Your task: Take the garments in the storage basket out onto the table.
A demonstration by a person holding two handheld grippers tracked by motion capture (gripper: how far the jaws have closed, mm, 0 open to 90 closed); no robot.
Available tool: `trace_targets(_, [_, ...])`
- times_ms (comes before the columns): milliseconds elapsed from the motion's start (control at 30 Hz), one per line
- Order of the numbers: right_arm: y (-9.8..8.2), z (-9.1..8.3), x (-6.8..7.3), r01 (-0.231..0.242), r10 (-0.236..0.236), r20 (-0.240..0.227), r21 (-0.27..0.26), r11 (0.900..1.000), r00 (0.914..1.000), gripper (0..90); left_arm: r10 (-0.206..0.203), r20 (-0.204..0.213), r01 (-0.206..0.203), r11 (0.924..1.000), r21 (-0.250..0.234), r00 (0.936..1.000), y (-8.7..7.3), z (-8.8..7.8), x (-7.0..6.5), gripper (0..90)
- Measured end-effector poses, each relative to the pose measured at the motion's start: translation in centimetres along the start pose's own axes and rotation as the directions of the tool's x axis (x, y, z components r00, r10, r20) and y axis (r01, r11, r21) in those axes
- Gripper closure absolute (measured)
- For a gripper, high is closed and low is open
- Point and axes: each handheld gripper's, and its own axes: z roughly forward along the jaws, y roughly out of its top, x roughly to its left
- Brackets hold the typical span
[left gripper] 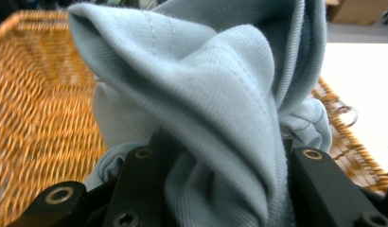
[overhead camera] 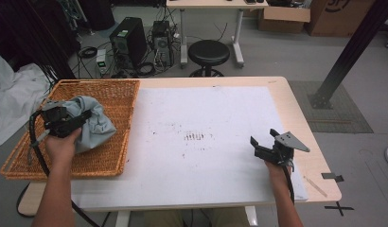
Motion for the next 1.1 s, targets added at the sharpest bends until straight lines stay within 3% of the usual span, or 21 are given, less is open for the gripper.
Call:
trace_targets(233, [0.0, -0.1, -0.1, -0.005, 0.005, -0.004, -0.007, 1.0, 1.0, 14.4, 0.064, 0.051, -0.062, 0.9966, -0.055, 0.9966, 1.3, -1.3, -0.9, 62.3])
trace_targets(267, [0.0, -0.1, -0.1, -0.004, 0.004, -0.005, -0.006, 1.0, 1.0, 14.4, 0.082, 0.074, -0.075, 0.9934, -0.087, 0.9939, 1.9, -1.9, -1.3, 62.2])
trace_targets(367, [0.0, -0.1, -0.1, -0.004, 0.004, -0.006, -0.004, 1.0, 1.0, 14.3, 0.102, 0.097, -0.09, 0.9886, -0.121, 0.99, 2.8, -2.7, -1.9, 62.2])
trace_targets(567, [0.0, -0.1, -0.1, -0.008, 0.007, -0.011, -0.011, 1.0, 0.9999, 14.2, 0.154, 0.125, -0.135, 0.9803, -0.144, 0.9801, 4.2, -3.6, -3.2, 62.2])
trace_targets(700, [0.0, -0.1, -0.2, -0.007, 0.007, -0.024, -0.01, 1.0, 0.9997, 14.2, 0.201, 0.166, -0.173, 0.9705, -0.169, 0.9654, 5.4, -4.5, -4.9, 62.1])
trace_targets(733, [0.0, -0.1, -0.2, -0.007, 0.007, -0.028, -0.012, 1.0, 0.9996, 14.2, 0.201, 0.166, -0.173, 0.9705, -0.169, 0.9654, 5.4, -4.5, -4.9, 62.1])
trace_targets(800, [0.0, -0.2, -0.2, -0.011, 0.01, -0.037, -0.013, 1.0, 0.9993, 14.0, 0.223, 0.194, -0.187, 0.9641, -0.188, 0.9552, 6.0, -4.9, -6.1, 62.1])
trace_targets(833, [0.0, -0.2, -0.3, -0.008, 0.008, -0.041, -0.015, 1.0, 0.9991, 14.0, 0.223, 0.194, -0.187, 0.9641, -0.188, 0.9552, 6.0, -4.9, -6.1, 62.1])
trace_targets(867, [0.0, -0.2, -0.3, -0.01, 0.01, -0.047, -0.014, 1.0, 0.9988, 13.8, 0.237, 0.219, -0.194, 0.9606, -0.199, 0.9466, 6.3, -5.1, -7.0, 62.1])
trace_targets(933, [0.0, -0.2, -0.4, -0.014, 0.013, -0.057, -0.017, 1.0, 0.9983, 13.7, 0.24, 0.228, -0.194, 0.9592, -0.205, 0.9436, 6.4, -5.2, -7.3, 62.1])
trace_targets(967, [0.0, -0.2, -0.4, -0.015, 0.014, -0.066, -0.015, 1.0, 0.9977, 13.7, 0.256, 0.25, -0.203, 0.9545, -0.219, 0.9339, 6.6, -5.3, -8.4, 62.1])
trace_targets(1000, [0.0, -0.3, -0.4, -0.013, 0.012, -0.07, -0.014, 1.0, 0.9975, 13.7, 0.256, 0.25, -0.203, 0.9545, -0.219, 0.9339, 6.6, -5.3, -8.4, 62.1])
trace_targets(1033, [0.0, -0.3, -0.5, -0.012, 0.011, -0.074, -0.012, 1.0, 0.9972, 13.7, 0.264, 0.257, -0.209, 0.9521, -0.223, 0.9295, 6.6, -5.3, -9.0, 62.1])
trace_targets(1067, [0.0, -0.4, -0.6, -0.012, 0.012, -0.076, -0.01, 1.0, 0.997, 13.7, 0.282, 0.278, -0.221, 0.947, -0.234, 0.918, 6.6, -5.2, -10.1, 62.0])
trace_targets(1100, [0.0, -0.4, -0.6, -0.012, 0.012, -0.076, -0.01, 1.0, 0.997, 13.7, 0.282, 0.278, -0.221, 0.947, -0.234, 0.918, 6.6, -5.2, -10.1, 62.1])
